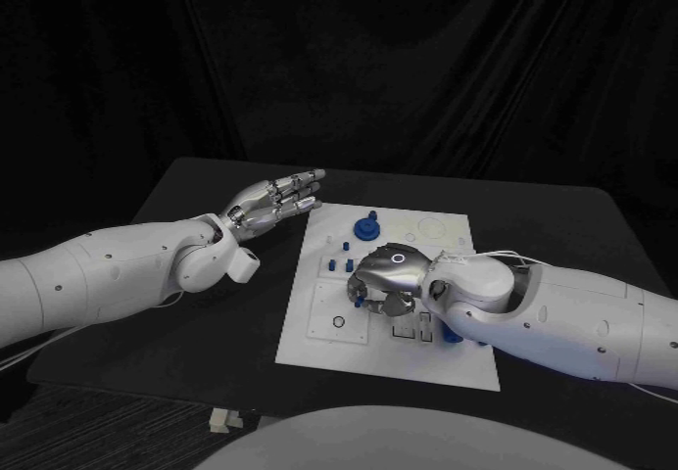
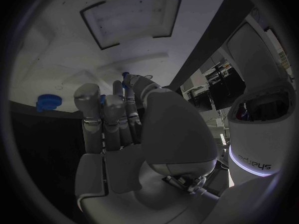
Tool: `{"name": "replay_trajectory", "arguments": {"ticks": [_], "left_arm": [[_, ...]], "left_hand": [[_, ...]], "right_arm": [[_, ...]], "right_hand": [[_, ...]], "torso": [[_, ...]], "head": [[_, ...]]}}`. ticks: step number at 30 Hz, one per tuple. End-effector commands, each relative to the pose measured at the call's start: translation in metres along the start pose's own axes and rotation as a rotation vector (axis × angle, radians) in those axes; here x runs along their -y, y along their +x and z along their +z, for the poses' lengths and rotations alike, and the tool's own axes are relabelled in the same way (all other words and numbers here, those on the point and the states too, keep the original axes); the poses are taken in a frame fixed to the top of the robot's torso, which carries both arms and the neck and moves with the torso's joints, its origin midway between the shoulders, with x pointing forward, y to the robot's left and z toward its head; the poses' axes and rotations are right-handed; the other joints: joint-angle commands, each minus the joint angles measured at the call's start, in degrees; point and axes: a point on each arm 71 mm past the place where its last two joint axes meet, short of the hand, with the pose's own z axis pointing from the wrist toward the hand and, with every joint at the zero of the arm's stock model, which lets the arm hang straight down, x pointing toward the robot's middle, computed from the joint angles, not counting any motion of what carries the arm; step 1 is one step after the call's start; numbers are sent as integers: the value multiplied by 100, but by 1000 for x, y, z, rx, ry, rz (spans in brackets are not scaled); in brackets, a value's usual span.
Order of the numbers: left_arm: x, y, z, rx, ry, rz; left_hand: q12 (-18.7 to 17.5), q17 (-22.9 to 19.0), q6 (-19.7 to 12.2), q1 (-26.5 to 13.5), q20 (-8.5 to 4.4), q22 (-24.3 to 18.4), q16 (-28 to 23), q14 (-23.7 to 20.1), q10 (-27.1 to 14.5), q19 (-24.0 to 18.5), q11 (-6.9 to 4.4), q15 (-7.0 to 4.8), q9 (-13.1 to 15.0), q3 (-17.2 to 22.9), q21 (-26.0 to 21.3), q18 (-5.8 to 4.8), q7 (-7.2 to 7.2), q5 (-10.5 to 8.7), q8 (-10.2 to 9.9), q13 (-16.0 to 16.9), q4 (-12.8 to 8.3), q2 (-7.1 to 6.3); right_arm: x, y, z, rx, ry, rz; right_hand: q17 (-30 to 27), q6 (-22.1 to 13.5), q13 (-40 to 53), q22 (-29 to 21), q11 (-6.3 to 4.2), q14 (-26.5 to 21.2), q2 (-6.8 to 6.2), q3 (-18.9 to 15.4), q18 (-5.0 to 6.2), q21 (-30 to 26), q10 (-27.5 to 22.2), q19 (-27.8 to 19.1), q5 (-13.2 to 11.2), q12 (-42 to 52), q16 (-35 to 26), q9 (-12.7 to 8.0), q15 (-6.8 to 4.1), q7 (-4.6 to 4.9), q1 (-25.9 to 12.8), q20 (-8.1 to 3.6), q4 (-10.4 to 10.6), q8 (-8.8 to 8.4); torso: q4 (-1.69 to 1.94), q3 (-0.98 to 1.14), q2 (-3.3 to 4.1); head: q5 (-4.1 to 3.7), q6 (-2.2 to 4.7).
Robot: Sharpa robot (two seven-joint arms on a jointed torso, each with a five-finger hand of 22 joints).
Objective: Assemble the parts on the task board
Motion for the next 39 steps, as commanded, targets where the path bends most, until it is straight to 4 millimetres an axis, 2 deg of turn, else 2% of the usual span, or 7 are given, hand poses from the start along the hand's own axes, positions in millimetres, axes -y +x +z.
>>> {"name": "replay_trajectory", "arguments": {"ticks": [1,7,13,21,32,34,39], "left_arm": [[4,2,0,-9,62,-18],[3,2,0,-12,58,-22],[2,2,0,-14,54,-24],[1,2,-1,-14,49,-26],[-1,2,-1,-15,44,-28],[-1,2,-2,-14,44,-28],[-1,2,-3,-13,43,-28]], "left_hand": [[9,-8,-36,-5,19,11,-22,-22,6,-13,3,14,3,6,-18,8,20,22,29,-8,18,32],[8,-5,-46,-2,21,27,-18,-15,2,-1,8,24,2,11,-11,11,12,20,26,-9,17,36],[8,-5,-43,0,22,38,-17,-13,2,7,9,29,3,13,-7,12,12,20,26,-9,17,38],[7,-3,-42,7,25,47,-14,-7,-2,18,11,44,3,21,-1,15,15,22,26,-10,14,45],[7,-2,-22,16,25,46,-13,-5,-3,23,10,57,6,31,1,17,26,26,30,-10,10,51],[6,-3,-14,21,26,43,-13,-6,-7,24,7,62,8,36,2,17,35,29,32,-10,6,53],[6,-3,-15,22,25,40,-14,-7,-8,23,6,62,8,37,1,17,36,30,32,-11,5,53]], "right_arm": [[1,2,0,-11,22,-4],[1,3,1,-11,25,-3],[1,5,1,-20,26,-1],[0,7,2,-23,26,2],[3,6,-1,8,45,1],[5,4,-3,29,52,1],[13,-8,-10,85,72,-18]], "right_hand": [[-20,41,5,595,8,17,-23,15,-63,11,44,-18,26,-20,7,-7,24,19,36,36,-33,-36],[-31,31,1,591,19,7,-31,12,-61,1,33,-29,15,-38,-2,-18,32,29,19,40,-36,-67],[-124,-284,-25,552,51,-62,-51,6,-36,-114,-155,-119,-472,-180,-58,-162,55,38,-86,75,-16,-406],[-190,-508,-20,525,66,-113,-77,-15,-19,-214,-270,-177,-776,-232,-98,-279,54,24,-167,83,38,-632],[-334,-1036,-12,465,156,-218,-191,-254,16,-491,-760,-279,-1473,-352,-184,-577,48,-280,-354,86,233,-1046],[-359,-1260,-23,448,180,-232,-202,-518,31,-575,-1019,-289,-1668,-388,-195,-709,76,-398,-389,93,342,-1185],[-384,-1405,-111,442,238,-244,-159,-1061,26,-692,-1532,-267,-1792,-445,-191,-949,93,-504,-236,139,633,-1263]], "torso": [[2,0,-2],[3,-1,-1],[5,-2,-3],[9,-2,-2],[3,0,-2],[3,-1,-2],[4,1,-2]], "head": [[6,-1],[10,-1],[24,-1],[17,-1],[11,-1],[6,-1],[5,-1]]}}
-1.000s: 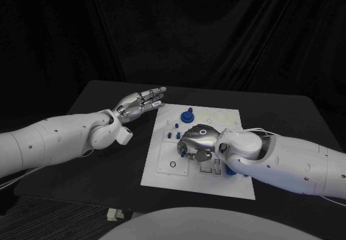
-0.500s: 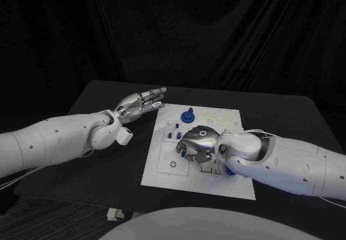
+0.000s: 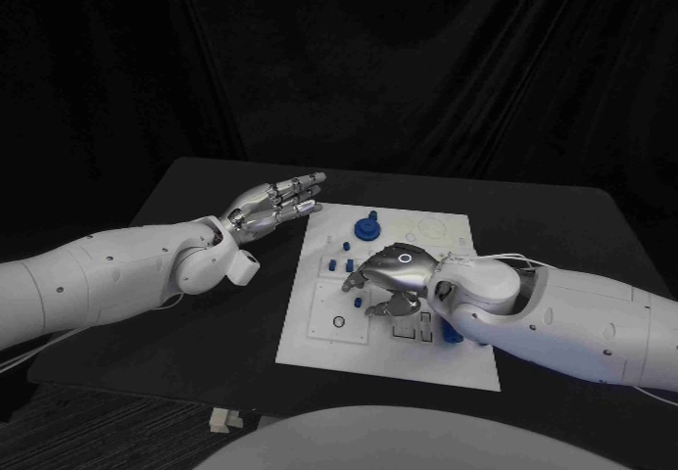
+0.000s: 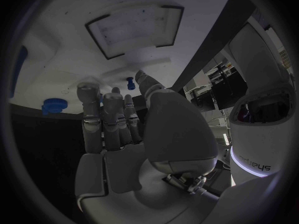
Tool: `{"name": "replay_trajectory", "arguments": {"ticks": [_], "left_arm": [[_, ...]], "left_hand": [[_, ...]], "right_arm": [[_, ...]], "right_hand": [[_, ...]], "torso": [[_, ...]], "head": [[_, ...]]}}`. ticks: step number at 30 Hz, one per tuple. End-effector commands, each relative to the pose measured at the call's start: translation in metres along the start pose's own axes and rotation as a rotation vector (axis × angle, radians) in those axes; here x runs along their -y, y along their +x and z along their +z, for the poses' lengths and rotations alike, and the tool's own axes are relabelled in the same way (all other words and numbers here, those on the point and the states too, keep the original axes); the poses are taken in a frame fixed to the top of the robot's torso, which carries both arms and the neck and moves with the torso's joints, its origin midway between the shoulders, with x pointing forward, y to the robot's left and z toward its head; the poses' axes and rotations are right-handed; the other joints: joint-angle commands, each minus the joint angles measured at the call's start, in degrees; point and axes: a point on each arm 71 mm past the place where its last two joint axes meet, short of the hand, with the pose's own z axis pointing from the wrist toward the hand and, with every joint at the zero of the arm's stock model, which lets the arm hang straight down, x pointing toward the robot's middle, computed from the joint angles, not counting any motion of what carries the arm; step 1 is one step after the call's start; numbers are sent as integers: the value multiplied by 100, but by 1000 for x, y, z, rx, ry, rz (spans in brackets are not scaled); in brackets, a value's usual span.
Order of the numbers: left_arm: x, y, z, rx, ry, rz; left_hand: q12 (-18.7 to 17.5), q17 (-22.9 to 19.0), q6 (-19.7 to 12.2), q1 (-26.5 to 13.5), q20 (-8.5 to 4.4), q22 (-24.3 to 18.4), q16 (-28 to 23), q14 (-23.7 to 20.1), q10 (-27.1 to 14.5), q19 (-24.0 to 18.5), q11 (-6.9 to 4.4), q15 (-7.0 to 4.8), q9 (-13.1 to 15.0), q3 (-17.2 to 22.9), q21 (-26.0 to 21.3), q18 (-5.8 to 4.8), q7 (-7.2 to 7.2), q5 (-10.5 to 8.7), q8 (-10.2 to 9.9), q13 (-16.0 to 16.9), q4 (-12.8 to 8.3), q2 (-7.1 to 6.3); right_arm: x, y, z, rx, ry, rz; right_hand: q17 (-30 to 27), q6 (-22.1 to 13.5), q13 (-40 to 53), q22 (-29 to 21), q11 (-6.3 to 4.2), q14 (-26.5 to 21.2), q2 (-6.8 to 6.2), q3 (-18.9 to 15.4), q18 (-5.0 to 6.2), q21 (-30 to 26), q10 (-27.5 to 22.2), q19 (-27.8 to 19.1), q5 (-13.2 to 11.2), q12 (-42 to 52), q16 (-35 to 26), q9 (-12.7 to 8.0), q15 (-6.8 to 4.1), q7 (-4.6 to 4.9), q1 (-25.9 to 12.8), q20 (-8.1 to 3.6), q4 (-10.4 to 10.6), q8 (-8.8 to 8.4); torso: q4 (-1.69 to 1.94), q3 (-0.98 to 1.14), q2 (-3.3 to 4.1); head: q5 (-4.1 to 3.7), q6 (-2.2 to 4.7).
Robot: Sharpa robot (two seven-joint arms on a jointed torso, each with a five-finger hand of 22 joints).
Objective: Assemble the parts on the task board
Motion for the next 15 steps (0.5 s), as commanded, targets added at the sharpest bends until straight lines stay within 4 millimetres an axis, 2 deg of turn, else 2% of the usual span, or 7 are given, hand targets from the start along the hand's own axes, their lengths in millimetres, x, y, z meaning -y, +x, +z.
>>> {"name": "replay_trajectory", "arguments": {"ticks": [1,2,3,5,6,8,15], "left_arm": [[3,1,0,-4,51,-14],[3,1,-1,-3,51,-14],[3,1,-1,-2,51,-13],[4,0,-1,-1,52,-13],[4,0,-2,-1,51,-13],[4,0,-2,1,51,-12],[4,0,-2,3,52,-10]], "left_hand": [[6,-3,-15,22,25,-2,-14,14,-8,23,6,42,8,37,1,17,37,30,32,-6,5,53],[6,-3,-17,24,25,-2,-14,14,-9,23,6,42,8,38,1,17,39,31,32,-6,4,54],[6,-3,-17,24,25,-2,-14,14,-9,23,6,42,8,38,1,17,39,31,32,-6,4,54],[7,-2,-17,29,25,-3,-12,16,-6,24,11,44,8,42,2,17,35,38,32,-5,0,54],[7,-2,-17,29,25,-3,-12,16,-6,24,11,44,8,42,2,17,35,38,32,-5,0,54],[7,-2,-17,29,25,-3,-12,16,-6,24,11,44,8,42,2,17,35,38,32,-5,0,54],[7,-3,-22,34,24,-5,-13,16,-5,24,18,44,8,45,1,16,28,47,32,-4,-5,53]], "right_arm": [[9,-17,-4,89,39,-28],[13,-22,-7,100,47,-37],[16,-27,-9,109,54,-40],[25,-38,-14,120,77,-37],[31,-45,-18,121,96,-28],[44,-58,-27,110,137,-5],[78,-78,-56,39,262,41]], "right_hand": [[69,65,-106,473,24,32,-22,-337,18,78,-217,89,-253,-59,50,-107,29,1,26,21,357,34],[163,108,-171,506,19,105,-106,-476,2,205,-268,167,-347,-93,113,-147,27,-20,-23,11,631,55],[172,117,-198,508,21,118,-146,-520,-7,212,-275,181,-371,-101,119,-166,15,-23,-10,18,739,59],[150,144,-302,508,31,122,-354,-732,-12,196,-375,195,-435,-190,101,-215,15,-46,-16,18,1132,69],[182,161,-343,514,43,141,-374,-795,-17,216,-407,209,-430,-224,119,-230,17,-54,-55,19,1150,75],[232,230,-440,524,91,172,-454,-878,-26,237,-479,232,-418,-302,152,-255,45,31,-149,33,1155,106],[178,330,-598,510,142,125,-470,-915,-16,136,-561,199,-340,-408,117,-303,91,105,-381,74,1160,135]], "torso": [[0,1,0],[0,1,0],[1,1,0],[2,0,-1],[1,-1,-3],[1,-2,-6],[2,-4,-3]], "head": [[5,-1],[7,-1],[7,-1],[-1,-1],[-6,-1],[-15,-1],[-30,-1]]}}
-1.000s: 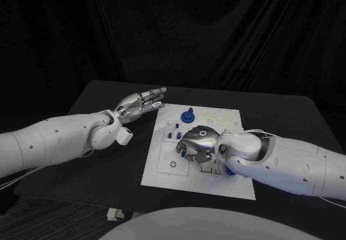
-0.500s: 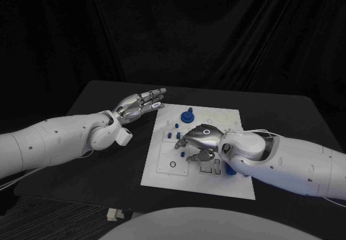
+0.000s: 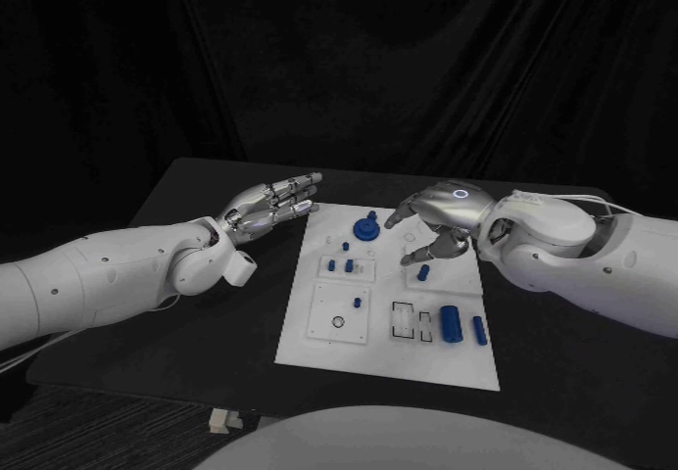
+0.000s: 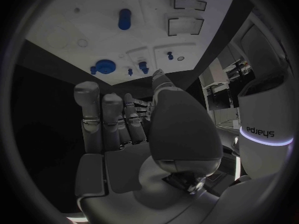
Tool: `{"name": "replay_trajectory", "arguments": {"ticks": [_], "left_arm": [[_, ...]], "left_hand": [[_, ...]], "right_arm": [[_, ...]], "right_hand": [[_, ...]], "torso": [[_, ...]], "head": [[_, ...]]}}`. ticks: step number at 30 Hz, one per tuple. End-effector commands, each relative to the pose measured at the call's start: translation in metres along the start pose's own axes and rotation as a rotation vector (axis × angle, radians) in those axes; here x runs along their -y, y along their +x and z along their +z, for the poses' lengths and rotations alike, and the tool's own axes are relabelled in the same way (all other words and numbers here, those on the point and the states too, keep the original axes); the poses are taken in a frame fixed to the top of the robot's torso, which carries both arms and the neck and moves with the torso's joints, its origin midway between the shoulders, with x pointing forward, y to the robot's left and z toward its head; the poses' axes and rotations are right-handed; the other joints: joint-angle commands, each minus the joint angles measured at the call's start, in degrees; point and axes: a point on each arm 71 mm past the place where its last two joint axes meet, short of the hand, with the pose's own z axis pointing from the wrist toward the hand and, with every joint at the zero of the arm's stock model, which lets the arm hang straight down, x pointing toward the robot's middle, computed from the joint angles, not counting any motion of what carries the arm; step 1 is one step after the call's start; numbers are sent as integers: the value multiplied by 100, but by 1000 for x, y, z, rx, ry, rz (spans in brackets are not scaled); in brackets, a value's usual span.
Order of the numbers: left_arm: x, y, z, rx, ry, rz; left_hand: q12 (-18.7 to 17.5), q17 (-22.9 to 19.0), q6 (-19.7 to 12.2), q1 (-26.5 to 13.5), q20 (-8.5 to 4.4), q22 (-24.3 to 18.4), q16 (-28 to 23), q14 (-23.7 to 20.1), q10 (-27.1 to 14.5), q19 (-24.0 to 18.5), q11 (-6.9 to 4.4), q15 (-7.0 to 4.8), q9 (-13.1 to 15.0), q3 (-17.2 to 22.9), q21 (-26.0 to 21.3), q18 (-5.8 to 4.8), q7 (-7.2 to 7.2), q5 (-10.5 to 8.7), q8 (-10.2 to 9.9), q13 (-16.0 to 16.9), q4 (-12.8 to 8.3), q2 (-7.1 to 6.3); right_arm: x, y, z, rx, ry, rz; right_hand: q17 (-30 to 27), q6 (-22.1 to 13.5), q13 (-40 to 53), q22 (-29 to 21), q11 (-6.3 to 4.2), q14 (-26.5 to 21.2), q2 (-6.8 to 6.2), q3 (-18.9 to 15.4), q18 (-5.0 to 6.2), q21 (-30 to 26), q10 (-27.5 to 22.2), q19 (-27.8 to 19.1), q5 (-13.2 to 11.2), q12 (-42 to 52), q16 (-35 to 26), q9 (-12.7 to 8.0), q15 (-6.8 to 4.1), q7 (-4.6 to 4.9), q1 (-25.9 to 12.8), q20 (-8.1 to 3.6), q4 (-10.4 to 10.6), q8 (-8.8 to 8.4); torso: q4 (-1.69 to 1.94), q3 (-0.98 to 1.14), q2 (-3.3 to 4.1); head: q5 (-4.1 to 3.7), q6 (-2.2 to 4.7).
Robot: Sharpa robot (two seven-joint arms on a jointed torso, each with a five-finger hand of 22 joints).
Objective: Assemble the parts on the task board
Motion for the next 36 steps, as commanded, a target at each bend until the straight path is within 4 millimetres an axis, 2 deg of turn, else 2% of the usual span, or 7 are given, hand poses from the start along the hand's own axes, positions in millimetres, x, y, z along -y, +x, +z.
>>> {"name": "replay_trajectory", "arguments": {"ticks": [1,11,15,21,23,34,36], "left_arm": [[4,2,1,-2,54,-12],[4,1,1,-1,57,-10],[4,1,1,0,57,-10],[3,1,1,-1,56,-11],[3,1,1,-2,56,-11],[3,2,1,-6,56,-16],[2,2,1,-7,55,-16]], "left_hand": [[8,-3,-22,11,24,-4,-13,-6,-5,24,18,23,8,45,1,16,27,20,32,-5,-5,30],[5,-2,-37,26,24,-2,-11,-4,-15,30,27,26,6,59,4,15,17,54,29,-7,-18,33],[4,1,-36,31,24,2,-6,5,-20,36,8,27,7,64,7,14,24,61,29,-8,-23,33],[4,2,-44,38,24,1,-4,8,-21,39,20,29,6,72,8,14,9,78,28,-8,-31,34],[4,2,-44,38,24,1,-4,8,-21,39,20,29,6,72,8,14,9,78,28,-8,-31,34],[10,6,-46,37,24,4,3,20,-3,45,53,33,6,73,11,13,-8,89,28,-3,-35,26],[10,6,-46,37,24,4,3,20,-3,45,53,33,6,73,11,13,-8,89,28,-3,-35,26]], "right_arm": [[12,3,-7,-79,84,75],[34,11,-28,-127,135,65],[36,18,-31,-142,137,66],[37,32,-33,-174,133,79],[36,36,-33,-184,130,84],[30,56,-29,-198,101,106],[29,59,-27,-197,95,109]], "right_hand": [[-3,55,-30,513,22,-8,-17,-21,-18,-26,-32,6,58,-25,-22,-10,41,6,-16,26,5,37],[-14,96,-113,518,-14,-37,-2,8,-11,-43,-19,-8,236,-54,-24,-43,31,-55,62,33,4,29],[-8,112,-126,524,-63,-48,84,79,-10,-30,82,-7,267,-17,-20,-60,4,-84,96,17,-3,21],[-26,130,-122,524,-93,-65,250,231,-10,-53,268,-10,294,63,-28,-92,-21,-82,281,-10,-28,2],[-33,142,-122,524,-100,-71,355,324,-12,-60,340,-7,566,90,-33,-109,-30,-72,480,-18,-62,-6],[-28,173,-108,532,-120,-74,551,494,-15,-58,541,7,1308,159,-35,-163,-53,3,938,-44,-402,-30],[-30,186,-104,532,-125,-74,569,513,-15,-56,572,8,1352,173,-36,-165,-57,7,968,-48,-449,-25]], "torso": [[4,-3,2],[-9,-11,-4],[-2,2,10],[-4,3,5],[-1,5,4],[0,1,5],[1,1,5]], "head": [[-10,-1],[-33,-1],[-59,-1],[-59,-1],[-64,-1],[-64,-1],[-67,-1]]}}
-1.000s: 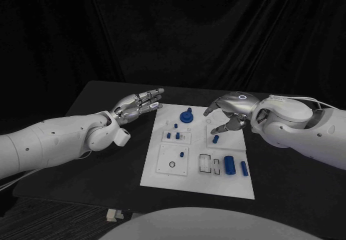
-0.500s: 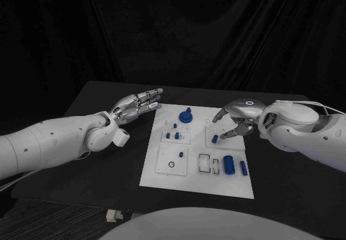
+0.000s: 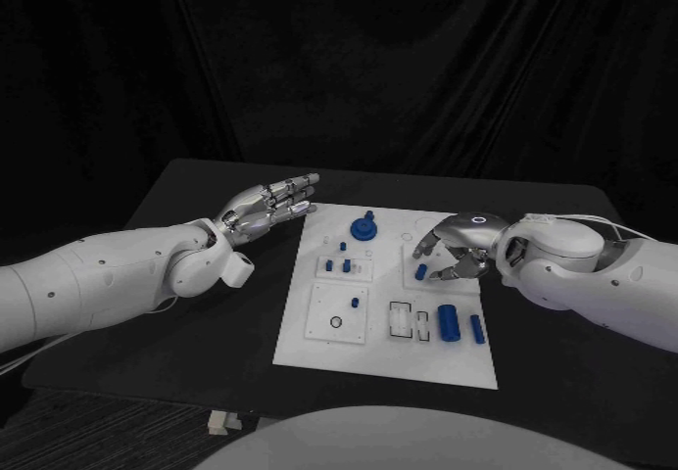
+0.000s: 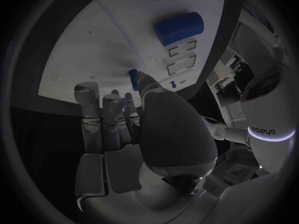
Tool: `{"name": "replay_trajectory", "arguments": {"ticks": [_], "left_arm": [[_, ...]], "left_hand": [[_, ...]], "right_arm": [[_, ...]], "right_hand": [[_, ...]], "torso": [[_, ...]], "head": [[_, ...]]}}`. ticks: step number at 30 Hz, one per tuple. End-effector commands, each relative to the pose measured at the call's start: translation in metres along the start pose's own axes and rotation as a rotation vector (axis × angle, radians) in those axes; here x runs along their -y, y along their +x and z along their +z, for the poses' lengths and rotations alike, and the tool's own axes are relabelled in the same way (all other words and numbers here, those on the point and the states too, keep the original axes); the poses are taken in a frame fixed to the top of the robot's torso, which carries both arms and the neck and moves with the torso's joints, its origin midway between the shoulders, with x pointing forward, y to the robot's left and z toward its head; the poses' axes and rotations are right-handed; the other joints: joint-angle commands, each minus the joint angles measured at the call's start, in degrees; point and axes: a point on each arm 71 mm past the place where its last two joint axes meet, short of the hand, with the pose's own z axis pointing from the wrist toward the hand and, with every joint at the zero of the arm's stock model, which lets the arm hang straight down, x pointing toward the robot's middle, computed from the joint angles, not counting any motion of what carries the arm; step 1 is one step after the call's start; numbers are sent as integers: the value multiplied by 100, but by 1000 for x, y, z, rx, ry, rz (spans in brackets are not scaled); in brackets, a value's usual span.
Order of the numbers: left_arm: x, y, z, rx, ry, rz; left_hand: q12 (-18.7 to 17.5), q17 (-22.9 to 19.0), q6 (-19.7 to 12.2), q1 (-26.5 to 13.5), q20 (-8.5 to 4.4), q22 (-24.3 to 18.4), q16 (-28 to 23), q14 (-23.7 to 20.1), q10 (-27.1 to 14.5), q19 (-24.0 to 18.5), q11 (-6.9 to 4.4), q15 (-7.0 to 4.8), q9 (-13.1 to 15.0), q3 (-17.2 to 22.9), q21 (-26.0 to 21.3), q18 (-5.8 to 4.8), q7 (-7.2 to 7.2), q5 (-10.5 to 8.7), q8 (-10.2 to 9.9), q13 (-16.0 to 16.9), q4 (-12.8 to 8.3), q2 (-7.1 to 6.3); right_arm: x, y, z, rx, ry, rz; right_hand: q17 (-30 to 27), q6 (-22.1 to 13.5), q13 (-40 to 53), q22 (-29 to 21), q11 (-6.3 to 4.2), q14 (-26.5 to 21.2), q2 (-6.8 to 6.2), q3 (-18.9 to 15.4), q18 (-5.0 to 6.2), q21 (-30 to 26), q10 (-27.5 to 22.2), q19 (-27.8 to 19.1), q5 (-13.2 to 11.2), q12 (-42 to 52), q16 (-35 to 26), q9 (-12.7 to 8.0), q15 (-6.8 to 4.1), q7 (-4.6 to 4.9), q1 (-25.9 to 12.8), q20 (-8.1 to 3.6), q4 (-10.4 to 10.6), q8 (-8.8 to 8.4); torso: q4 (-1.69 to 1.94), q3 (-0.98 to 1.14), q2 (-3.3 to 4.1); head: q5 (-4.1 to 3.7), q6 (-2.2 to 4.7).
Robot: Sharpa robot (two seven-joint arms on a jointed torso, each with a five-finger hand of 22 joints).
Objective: Assemble the parts on the task board
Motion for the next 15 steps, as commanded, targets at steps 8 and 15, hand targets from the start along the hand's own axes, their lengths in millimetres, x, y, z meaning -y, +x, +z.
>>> {"name": "replay_trajectory", "arguments": {"ticks": [8,15], "left_arm": [[3,2,0,-9,52,-19],[2,2,0,-12,49,-21]], "left_hand": [[23,11,-24,48,3,1,13,38,34,32,118,46,7,62,15,9,-43,81,30,6,-19,39],[35,13,-20,61,4,1,17,44,69,38,159,51,8,82,18,5,-43,124,31,15,-37,48]], "right_arm": [[-6,10,7,10,-44,3],[-11,13,12,21,-62,7]], "right_hand": [[63,188,49,547,-21,16,48,152,-25,77,274,38,184,139,19,6,-60,74,202,-73,-270,80],[108,406,98,561,-44,49,57,262,-36,160,509,65,163,268,49,88,-78,101,188,-91,-330,230]], "torso": [[2,-2,0],[2,-2,0]], "head": [[-5,-1],[1,-1]]}}
